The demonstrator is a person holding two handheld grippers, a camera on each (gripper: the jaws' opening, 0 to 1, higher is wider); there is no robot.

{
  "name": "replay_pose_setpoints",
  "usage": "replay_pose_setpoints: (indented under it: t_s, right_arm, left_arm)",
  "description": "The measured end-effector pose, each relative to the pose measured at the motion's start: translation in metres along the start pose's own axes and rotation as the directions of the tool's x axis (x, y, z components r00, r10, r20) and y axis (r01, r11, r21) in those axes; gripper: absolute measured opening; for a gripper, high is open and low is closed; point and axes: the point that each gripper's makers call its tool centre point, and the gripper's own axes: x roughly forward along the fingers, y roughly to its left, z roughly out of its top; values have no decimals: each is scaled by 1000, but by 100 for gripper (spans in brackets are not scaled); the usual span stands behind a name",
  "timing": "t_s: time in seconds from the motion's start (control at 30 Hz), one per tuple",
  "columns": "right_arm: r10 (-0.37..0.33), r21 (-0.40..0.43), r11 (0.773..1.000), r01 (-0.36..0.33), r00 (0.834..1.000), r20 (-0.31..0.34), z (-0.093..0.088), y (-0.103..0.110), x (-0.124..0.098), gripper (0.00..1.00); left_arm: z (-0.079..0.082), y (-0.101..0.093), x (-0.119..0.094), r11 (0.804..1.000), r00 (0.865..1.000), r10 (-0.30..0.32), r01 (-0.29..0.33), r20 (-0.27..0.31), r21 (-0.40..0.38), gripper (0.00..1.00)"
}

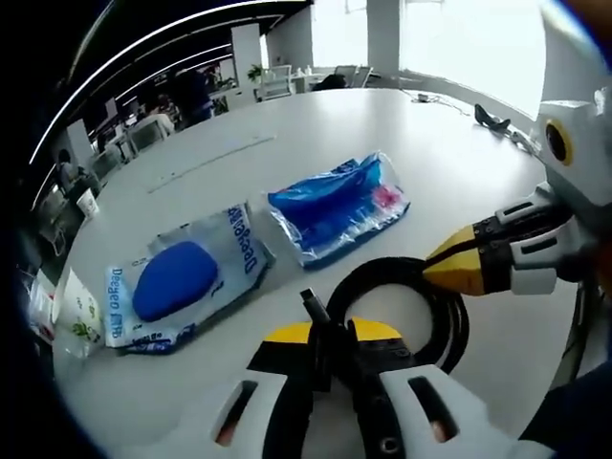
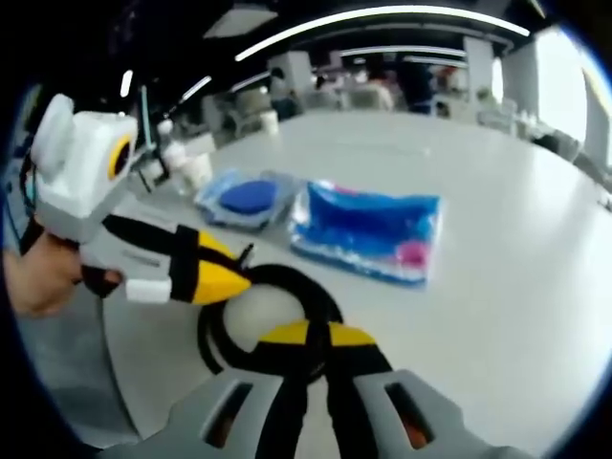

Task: Arrange the tabletop items into an orderly group along one side of the table until the central work area is clear of visible clutter.

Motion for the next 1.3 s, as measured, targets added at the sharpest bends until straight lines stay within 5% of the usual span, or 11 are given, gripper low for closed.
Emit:
replay_pose_setpoints:
  t_s: [0.4,0.53,0.73,0.87,1.1,1.17,1.3]
  right_arm:
    - [4,0,1000,-4,1000,7,-2,0,1,2]
    - [-5,-3,1000,5,1000,6,-2,0,1,3]
    - [-7,-74,997,8,1000,8,1,0,3,5]
    - [11,-33,999,-9,998,57,10,2,4,30]
    - [25,-60,998,-12,976,217,51,25,-13,67]
    - [46,-52,998,-33,961,271,63,34,-23,76]
    - [58,-75,997,-36,946,319,77,47,-49,83]
  left_arm:
    - [-8,0,-1,999,999,-34,34,-5,-18,32]
    - [-8,8,-13,999,999,-36,36,9,5,52]
    - [5,14,-52,987,978,-133,146,159,-73,85]
    - [0,26,-74,979,968,-157,178,196,-96,99]
    - [9,61,-125,979,933,-159,191,324,-69,99]
    - [7,75,-136,981,932,-150,182,331,-69,99]
    - [2,116,-177,974,917,-144,197,371,-109,99]
